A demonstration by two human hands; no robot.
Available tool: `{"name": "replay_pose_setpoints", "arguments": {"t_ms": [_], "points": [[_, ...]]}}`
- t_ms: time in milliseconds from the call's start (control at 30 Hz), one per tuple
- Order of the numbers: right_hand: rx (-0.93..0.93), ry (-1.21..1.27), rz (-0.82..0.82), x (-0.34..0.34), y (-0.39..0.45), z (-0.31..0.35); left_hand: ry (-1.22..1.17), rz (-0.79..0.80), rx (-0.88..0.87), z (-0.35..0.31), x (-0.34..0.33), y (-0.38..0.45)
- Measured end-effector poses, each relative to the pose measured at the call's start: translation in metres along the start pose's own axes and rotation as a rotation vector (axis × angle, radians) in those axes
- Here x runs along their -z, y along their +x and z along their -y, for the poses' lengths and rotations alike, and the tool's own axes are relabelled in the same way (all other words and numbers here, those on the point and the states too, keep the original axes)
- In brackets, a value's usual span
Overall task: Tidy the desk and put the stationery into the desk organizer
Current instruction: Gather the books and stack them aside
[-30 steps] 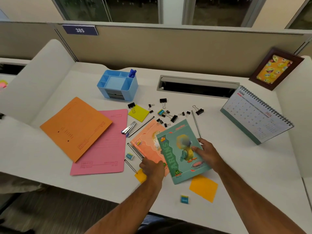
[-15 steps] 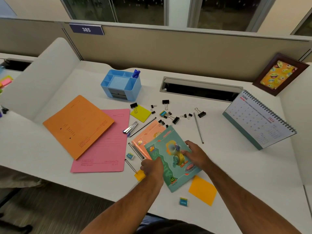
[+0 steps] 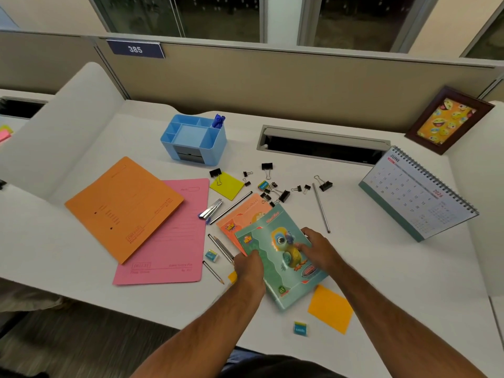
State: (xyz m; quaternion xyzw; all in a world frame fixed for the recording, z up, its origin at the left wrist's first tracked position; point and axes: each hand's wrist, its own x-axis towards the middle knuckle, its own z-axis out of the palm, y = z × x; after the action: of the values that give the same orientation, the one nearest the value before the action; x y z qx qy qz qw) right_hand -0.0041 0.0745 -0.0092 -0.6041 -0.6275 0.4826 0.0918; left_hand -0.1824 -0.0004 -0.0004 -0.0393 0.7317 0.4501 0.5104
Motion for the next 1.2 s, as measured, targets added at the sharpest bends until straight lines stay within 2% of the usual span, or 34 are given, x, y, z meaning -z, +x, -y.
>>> {"name": "replay_pose_setpoints", "arguments": {"t_ms": [233, 367, 533, 733, 900, 1200], "points": [[-0.048, 0.166, 0.033, 0.012, -0.004, 0.001, -0.111, 0.107, 0.003, -0.008, 0.009, 0.007], [-0.071, 0.376, 0.02, 0.023, -0.014, 0.001, -0.005, 0.059, -0.134, -0.014, 0.022, 0.016], [-0.067, 0.567, -0.102, 0.042, -0.022, -0.002, 0.051, 0.037, -0.277, -0.03, 0.042, 0.02], [-0.096, 0.598, -0.284, 0.056, -0.029, 0.002, 0.075, -0.022, -0.347, -0.06, 0.073, 0.017], [-0.067, 0.595, -0.398, 0.054, -0.031, 0.009, 0.118, -0.044, -0.49, -0.09, 0.098, 0.009], [-0.021, 0.712, -0.271, 0.015, -0.04, 0.043, 0.134, 0.171, -0.517, -0.102, 0.098, -0.01]]}}
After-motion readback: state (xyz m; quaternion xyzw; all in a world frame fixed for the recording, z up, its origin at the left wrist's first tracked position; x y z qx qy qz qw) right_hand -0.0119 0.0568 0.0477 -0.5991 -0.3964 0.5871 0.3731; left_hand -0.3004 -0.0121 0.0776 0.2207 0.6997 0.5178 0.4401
